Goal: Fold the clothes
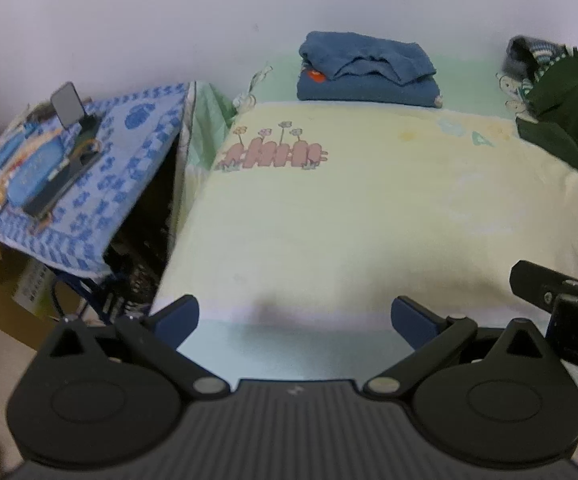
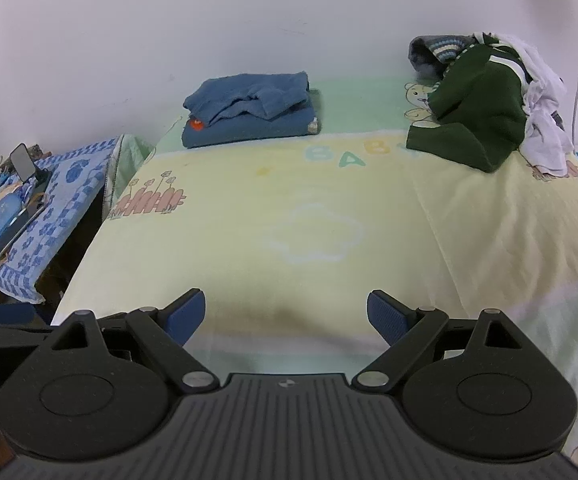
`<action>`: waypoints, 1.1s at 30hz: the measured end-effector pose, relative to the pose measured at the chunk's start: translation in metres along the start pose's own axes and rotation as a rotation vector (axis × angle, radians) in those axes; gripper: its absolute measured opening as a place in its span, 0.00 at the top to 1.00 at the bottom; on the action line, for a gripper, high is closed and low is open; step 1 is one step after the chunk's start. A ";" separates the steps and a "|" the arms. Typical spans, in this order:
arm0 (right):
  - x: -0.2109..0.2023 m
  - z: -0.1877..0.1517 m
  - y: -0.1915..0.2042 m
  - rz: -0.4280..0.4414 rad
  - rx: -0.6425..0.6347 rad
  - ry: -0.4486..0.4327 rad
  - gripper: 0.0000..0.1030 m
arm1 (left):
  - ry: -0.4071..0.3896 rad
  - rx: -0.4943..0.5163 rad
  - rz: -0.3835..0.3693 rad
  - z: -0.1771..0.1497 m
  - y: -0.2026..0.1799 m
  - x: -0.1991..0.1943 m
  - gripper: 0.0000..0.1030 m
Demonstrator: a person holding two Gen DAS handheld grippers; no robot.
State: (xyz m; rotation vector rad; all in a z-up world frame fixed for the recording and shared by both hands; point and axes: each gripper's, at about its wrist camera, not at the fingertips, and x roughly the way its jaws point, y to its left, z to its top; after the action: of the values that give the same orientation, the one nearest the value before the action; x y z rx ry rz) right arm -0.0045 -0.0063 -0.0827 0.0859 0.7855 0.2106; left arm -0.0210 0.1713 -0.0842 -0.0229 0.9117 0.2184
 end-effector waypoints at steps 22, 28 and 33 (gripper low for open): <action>-0.011 -0.005 -0.009 -0.030 0.034 -0.033 0.12 | 0.021 0.014 -0.010 0.001 -0.011 -0.005 0.01; -0.010 -0.006 -0.004 -0.030 0.023 -0.037 0.12 | 0.028 0.019 -0.006 0.001 -0.008 -0.003 0.01; -0.009 -0.006 -0.003 -0.032 0.030 -0.034 0.12 | 0.047 0.014 -0.027 0.002 -0.006 0.001 0.01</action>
State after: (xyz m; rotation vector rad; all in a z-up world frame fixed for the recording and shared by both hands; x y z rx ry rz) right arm -0.0140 -0.0115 -0.0813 0.1052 0.7556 0.1663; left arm -0.0177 0.1662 -0.0843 -0.0275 0.9595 0.1870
